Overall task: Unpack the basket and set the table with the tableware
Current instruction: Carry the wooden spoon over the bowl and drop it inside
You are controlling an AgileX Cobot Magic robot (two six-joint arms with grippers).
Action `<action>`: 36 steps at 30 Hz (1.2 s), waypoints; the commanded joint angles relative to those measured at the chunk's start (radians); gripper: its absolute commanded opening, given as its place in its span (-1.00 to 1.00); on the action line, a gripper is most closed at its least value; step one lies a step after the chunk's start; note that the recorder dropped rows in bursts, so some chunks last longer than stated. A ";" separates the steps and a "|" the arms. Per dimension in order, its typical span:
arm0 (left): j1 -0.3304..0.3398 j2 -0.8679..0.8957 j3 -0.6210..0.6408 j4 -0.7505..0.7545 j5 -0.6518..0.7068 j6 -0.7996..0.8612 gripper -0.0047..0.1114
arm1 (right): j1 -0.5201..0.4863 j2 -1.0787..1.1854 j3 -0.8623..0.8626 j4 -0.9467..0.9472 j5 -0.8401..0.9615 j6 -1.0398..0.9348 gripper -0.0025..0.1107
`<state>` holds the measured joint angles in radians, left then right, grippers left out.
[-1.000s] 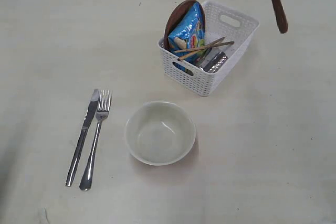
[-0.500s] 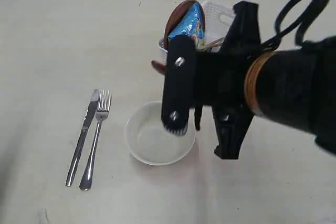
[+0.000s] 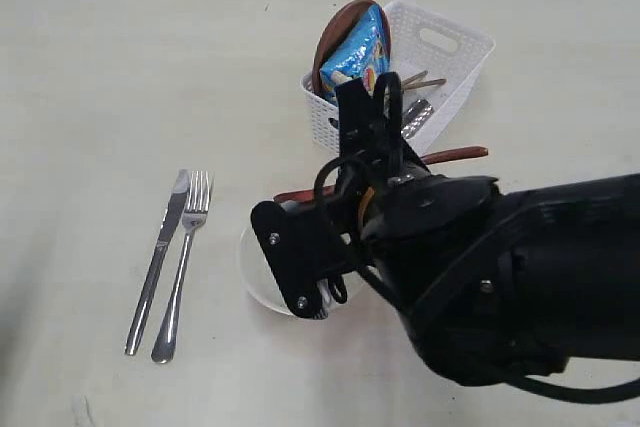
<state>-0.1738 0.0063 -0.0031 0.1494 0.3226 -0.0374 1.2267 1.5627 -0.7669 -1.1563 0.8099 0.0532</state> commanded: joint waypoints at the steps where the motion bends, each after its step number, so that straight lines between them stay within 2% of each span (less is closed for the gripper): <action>1: -0.002 -0.006 0.003 0.004 0.002 -0.006 -0.92 | 0.002 0.032 0.002 -0.019 0.005 0.007 -0.96; 10: -0.002 -0.006 0.003 0.004 0.002 -0.006 -0.92 | 0.002 0.050 0.002 -0.019 -0.100 0.007 -0.96; 22: -0.002 -0.006 0.003 0.004 0.002 -0.006 -0.92 | 0.002 0.106 0.002 -0.017 -0.074 0.010 -0.96; 24: -0.002 -0.006 0.003 0.004 0.002 -0.006 -0.92 | 0.002 0.106 0.002 -0.017 -0.074 0.010 -0.85; 30: -0.002 -0.006 0.003 0.004 0.002 -0.006 -0.92 | 0.002 0.106 0.002 -0.022 -0.090 0.010 -0.11; 31: -0.002 -0.006 0.003 0.004 0.002 -0.006 -0.92 | 0.002 0.106 0.002 -0.024 -0.090 0.011 -0.06; 36: -0.002 -0.006 0.003 0.004 0.002 -0.006 -0.92 | 0.012 0.106 -0.009 -0.031 -0.062 0.047 -0.07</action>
<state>-0.1738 0.0063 -0.0031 0.1494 0.3226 -0.0374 1.2287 1.6707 -0.7669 -1.1723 0.7297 0.0807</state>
